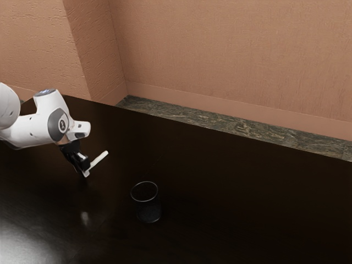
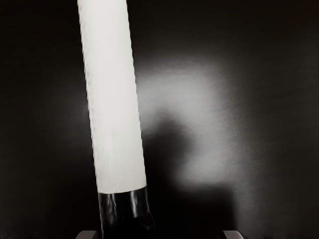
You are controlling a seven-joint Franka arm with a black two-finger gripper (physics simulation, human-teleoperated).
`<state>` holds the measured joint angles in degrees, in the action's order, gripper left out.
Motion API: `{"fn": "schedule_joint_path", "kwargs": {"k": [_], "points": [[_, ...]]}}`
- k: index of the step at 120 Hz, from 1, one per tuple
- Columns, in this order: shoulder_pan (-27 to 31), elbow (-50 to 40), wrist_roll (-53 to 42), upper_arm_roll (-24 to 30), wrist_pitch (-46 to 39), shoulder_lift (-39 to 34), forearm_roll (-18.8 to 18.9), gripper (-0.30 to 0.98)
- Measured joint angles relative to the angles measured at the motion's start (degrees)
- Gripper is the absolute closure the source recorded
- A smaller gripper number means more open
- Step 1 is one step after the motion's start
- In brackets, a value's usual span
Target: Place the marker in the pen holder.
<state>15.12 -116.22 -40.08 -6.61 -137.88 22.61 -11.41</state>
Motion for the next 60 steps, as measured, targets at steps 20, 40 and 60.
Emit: {"fn": "schedule_joint_path", "kwargs": {"k": [20, 40, 60], "points": [[-0.05, 0.59, 0.61, 0.01, -0.01, 0.26, -0.1, 0.41], [-0.09, 2.1, 1.09, 0.02, -0.01, 1.27, -0.31, 0.41], [-0.05, 2.39, 1.43, 0.02, -0.01, 1.76, -1.41, 0.41]]}}
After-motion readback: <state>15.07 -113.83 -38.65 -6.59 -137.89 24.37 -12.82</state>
